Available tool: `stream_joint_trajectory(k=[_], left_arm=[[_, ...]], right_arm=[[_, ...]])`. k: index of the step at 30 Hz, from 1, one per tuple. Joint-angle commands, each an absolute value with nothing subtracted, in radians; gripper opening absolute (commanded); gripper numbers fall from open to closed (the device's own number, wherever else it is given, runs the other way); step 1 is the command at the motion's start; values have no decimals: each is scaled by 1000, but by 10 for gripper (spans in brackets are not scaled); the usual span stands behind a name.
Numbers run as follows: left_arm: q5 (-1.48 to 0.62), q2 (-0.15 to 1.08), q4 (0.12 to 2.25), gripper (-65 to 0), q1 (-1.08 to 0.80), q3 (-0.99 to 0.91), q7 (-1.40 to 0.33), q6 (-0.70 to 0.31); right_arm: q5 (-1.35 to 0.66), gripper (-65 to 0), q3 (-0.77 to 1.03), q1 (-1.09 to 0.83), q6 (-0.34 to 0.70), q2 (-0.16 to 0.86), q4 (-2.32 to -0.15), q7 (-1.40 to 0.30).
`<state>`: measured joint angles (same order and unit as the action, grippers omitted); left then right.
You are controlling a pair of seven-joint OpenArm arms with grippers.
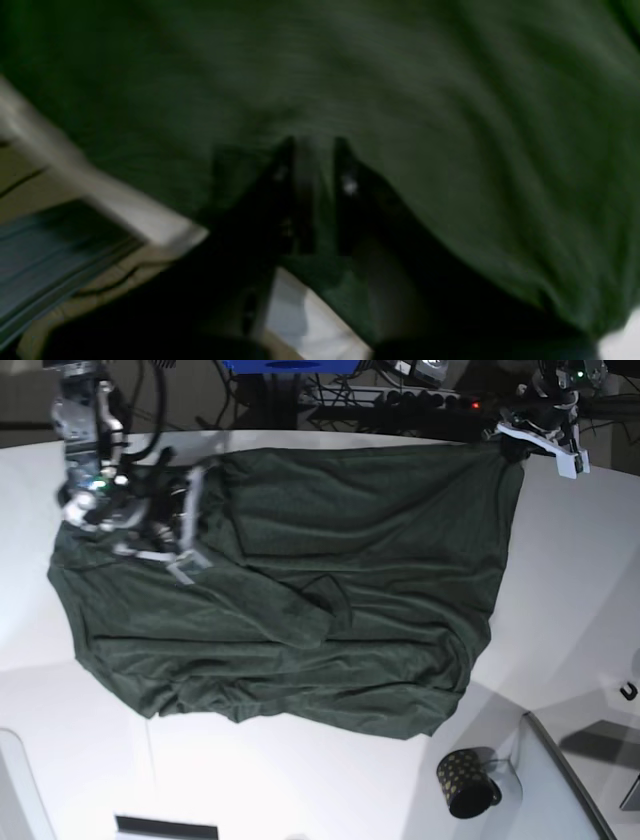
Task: Layout the t-shirt on the table in an organized manner, then fold the t-shirt properly
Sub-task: 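Reach the right gripper into the shirt's middle and grasp a fold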
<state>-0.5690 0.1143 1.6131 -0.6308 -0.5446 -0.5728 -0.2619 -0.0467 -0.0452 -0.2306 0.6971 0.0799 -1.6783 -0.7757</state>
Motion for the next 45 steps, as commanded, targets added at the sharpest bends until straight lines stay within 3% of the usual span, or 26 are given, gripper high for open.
stream_joint_trajectory(k=[1, 13, 23, 31, 36, 45], left_arm=[[-576, 122, 1633, -650, -645, -550, -558, -265], [-576, 122, 1627, -650, -661, -550, -558, -265], [-576, 122, 1633, -650, -662, -550, -558, -265], [-576, 122, 1672, -650, -705, -550, -558, -265], [-576, 122, 1687, -650, -725, -550, -558, -265], [-576, 122, 1679, -650, -725, -550, -558, -265]], right_arm=[[-51, -639, -68, -202, 698, 87, -1695, -765], [-51, -642, -200, -125, 698, 79, -1580, -805], [-51, -644, -521, 7, 698, 48, -1572, -774], [-51, -644, -535, 197, 698, -99, -1247, -745], [-51, -644, -536, 278, 691, -125, -1043, -613], [-51, -645, -533, 389, 591, -131, -768, -467]])
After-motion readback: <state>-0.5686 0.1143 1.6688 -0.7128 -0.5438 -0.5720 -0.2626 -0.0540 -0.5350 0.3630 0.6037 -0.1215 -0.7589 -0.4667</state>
